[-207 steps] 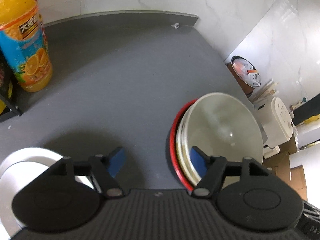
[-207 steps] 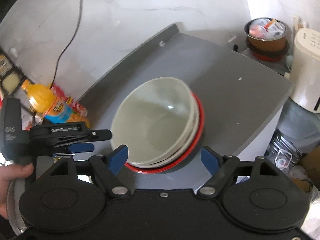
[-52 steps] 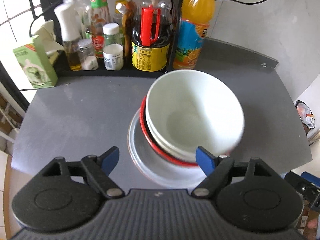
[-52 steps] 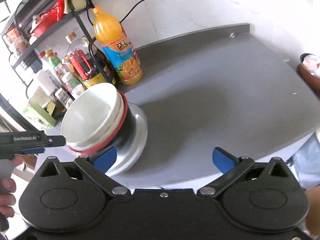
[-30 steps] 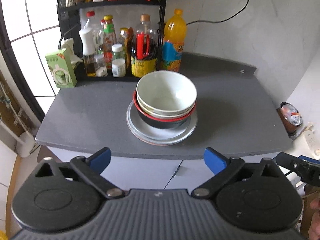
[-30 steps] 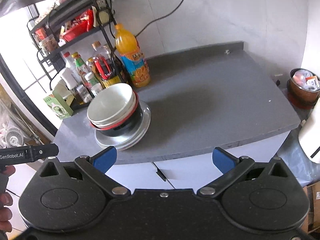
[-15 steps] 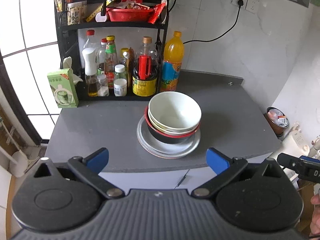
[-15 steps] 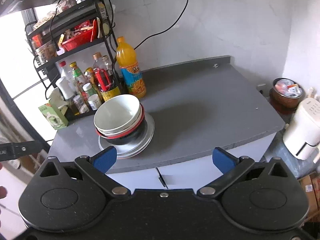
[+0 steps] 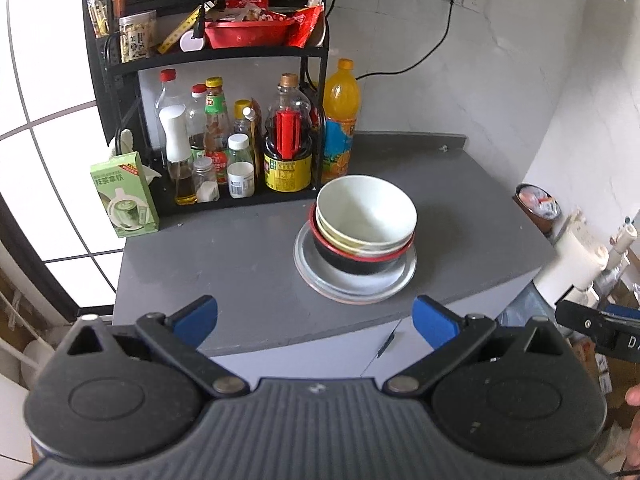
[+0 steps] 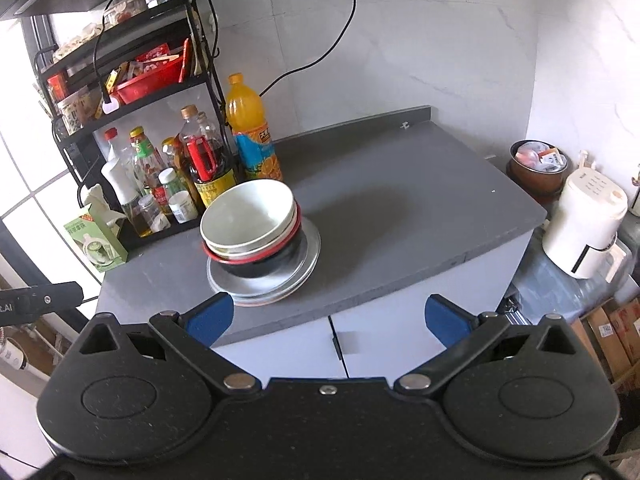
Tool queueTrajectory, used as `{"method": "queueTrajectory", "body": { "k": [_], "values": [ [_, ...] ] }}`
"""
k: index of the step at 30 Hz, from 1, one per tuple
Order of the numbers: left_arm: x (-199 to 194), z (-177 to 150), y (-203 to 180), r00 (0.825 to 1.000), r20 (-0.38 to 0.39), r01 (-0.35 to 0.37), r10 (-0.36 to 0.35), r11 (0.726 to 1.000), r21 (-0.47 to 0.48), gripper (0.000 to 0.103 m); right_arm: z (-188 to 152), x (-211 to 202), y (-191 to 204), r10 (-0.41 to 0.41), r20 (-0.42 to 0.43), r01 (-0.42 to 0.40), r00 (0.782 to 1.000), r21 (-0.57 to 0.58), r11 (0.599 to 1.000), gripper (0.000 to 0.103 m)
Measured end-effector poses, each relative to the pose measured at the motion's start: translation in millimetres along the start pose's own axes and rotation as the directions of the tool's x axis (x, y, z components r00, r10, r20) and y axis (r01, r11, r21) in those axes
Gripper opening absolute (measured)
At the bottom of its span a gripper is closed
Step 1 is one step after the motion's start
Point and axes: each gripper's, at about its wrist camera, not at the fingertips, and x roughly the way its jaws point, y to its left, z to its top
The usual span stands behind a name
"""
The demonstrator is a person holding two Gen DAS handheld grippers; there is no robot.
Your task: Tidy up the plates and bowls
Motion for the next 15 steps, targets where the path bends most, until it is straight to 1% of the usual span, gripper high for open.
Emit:
{"method": "queueTrajectory", "body": {
  "k": [7, 15],
  "values": [
    [-13.2, -17.9, 11.2, 1.0, 0.011, 0.025, -0.025, 0.999, 0.021, 0.103, -17.6, -19.2, 18.8, -0.011, 0.015, 0.011, 1.0, -0.018, 1.0, 0.103],
    [-17.7, -35.5, 19.2, 0.999, -0.006, 0.035, -0.035, 0.999, 0.03, 0.103, -35.7, -34.5, 26.4, -0.026, 0.024, 0.026, 0.999, -0.012, 1.0, 0.103]
  ]
}}
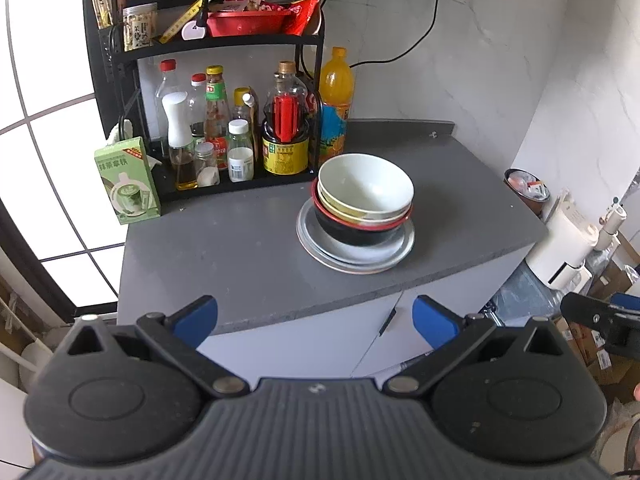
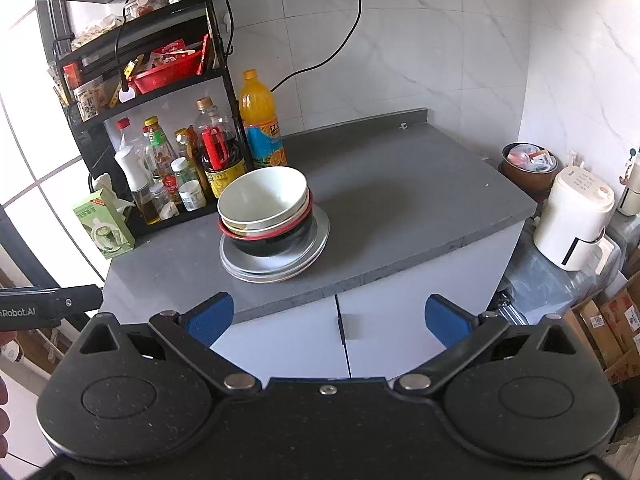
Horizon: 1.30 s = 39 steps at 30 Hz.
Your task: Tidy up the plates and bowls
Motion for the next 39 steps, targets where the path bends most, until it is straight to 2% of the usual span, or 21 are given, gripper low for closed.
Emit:
{"method": "queueTrajectory", "body": {
  "k": [14, 39],
  "values": [
    [-12.3, -9.3, -2.3, 1.0, 0.012, 0.015, -0.015, 0.999, 0.033, 0.103, -12.7, -15.6, 3.5, -0.018, 0.023, 0.018, 1.0, 0.012, 1.0, 0.103],
    [-5.3, -3.3, 0.4, 0.999, 0.012, 0.035, -0.036, 0.998, 0.05, 0.103, -12.7, -15.4, 8.0, -0.05, 0.027, 0.049, 0.998, 0.044, 0.998, 0.103]
  ]
}}
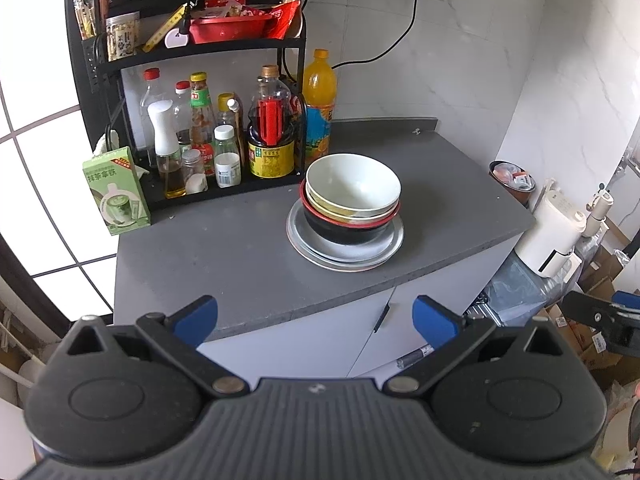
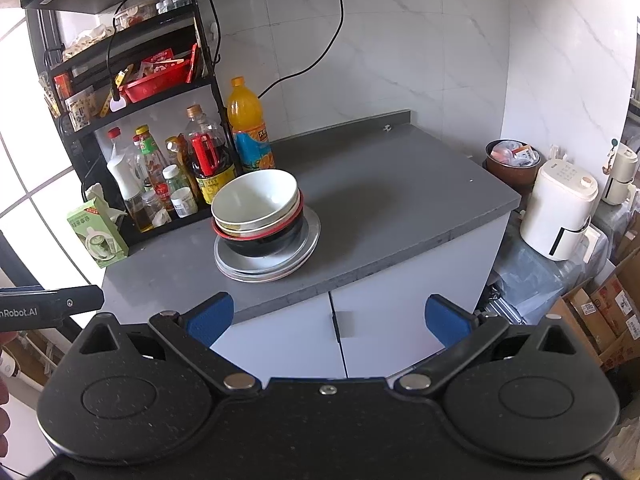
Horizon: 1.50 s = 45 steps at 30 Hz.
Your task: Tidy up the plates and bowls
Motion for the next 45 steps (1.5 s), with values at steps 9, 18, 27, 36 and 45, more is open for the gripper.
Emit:
{"method": "queueTrajectory", "body": {
  "k": [9, 18, 27, 36, 45],
  "values": [
    [-0.6, -0.6, 0.2, 1.0, 0.0, 0.003, -0.003, 1.0, 0.007, 0.103, -1.7, -2.5, 0.5, -0.014, 0.01, 0.013, 1.0, 0.013, 1.0, 0.103],
    [-1.0, -2.2, -1.9, 1.0, 0.0, 0.006, -0.006, 1.0, 0.015, 0.103, -3.1, -4.7, 0.3, -0.018, 0.012, 0.018, 1.0, 0.018, 1.0, 0.103],
    [-1.4, -3.9, -4.5, 1.0, -0.003, 0.01, -0.01, 1.0, 0.011, 0.103, -3.1, -5.1, 1.3, -0.022, 0.012, 0.022, 1.0, 0.018, 1.0, 0.103],
    [-1.9, -3.2, -3.7, 1.0, -0.005, 0.004, -0.004, 1.0, 0.011, 0.103, -5.6, -6.7, 1.9, -0.026, 0.01, 0.026, 1.0, 0.016, 1.0, 0.103],
    [-4.5, -3.1, -5.4, 1.0, 0.004, 0.004, -0.004, 1.0, 0.016, 0.103, -6.9, -9.8, -0.3, -0.028, 0.015, 0.028, 0.999, 0.02, 0.999, 0.103]
  ]
}}
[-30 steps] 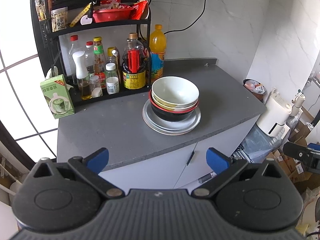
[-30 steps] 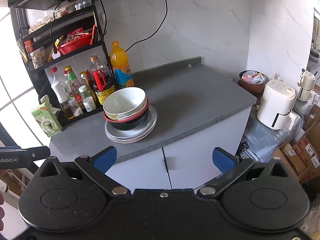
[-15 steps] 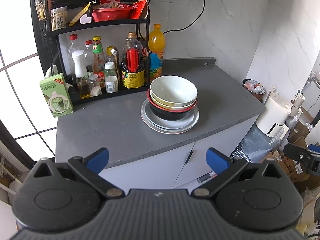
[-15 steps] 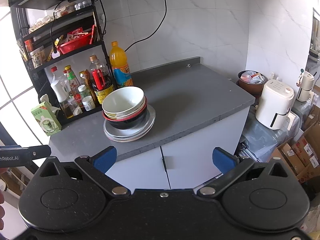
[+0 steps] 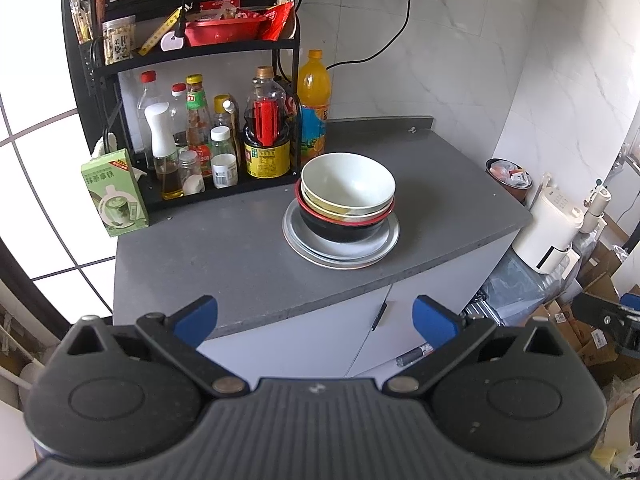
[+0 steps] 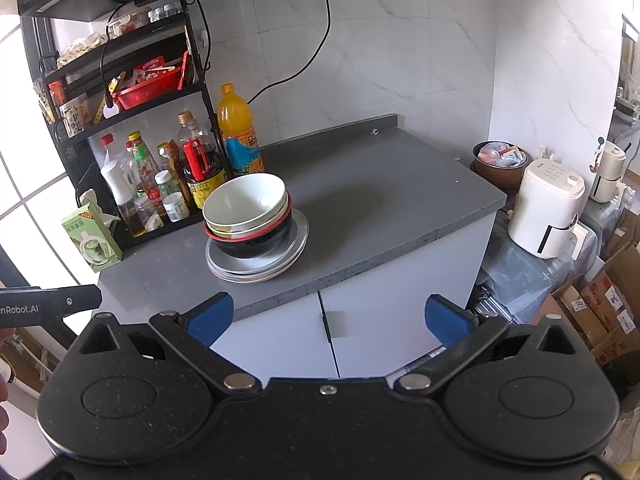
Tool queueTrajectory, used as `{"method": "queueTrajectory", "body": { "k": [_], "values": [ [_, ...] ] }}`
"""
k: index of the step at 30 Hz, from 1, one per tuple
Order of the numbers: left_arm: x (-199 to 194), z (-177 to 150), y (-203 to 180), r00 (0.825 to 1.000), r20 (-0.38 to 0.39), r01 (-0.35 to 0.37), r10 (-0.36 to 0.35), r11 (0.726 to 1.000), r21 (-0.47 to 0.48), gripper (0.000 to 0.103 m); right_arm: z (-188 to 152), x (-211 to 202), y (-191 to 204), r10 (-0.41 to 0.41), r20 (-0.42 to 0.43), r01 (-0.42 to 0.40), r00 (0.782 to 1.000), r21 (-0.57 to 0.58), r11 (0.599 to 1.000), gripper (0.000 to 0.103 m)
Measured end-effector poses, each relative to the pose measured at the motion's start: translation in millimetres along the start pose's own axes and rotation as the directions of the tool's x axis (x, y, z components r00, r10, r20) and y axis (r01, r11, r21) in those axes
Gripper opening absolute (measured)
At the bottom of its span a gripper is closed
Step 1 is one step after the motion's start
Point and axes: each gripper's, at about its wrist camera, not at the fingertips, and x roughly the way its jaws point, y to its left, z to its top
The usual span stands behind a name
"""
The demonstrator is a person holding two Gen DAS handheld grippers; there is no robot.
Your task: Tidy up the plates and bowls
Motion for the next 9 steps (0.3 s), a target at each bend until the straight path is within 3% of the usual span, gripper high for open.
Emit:
{"method": "queueTrajectory", "body": {
  "k": [9],
  "values": [
    [-3.0, -0.5, -1.7, 1.0, 0.009, 0.0, 0.0, 1.0, 0.022, 0.103, -1.1, -6.0, -0.9, -0.008, 0.006, 0.008, 1.0, 0.007, 1.0, 0.103]
  ]
}}
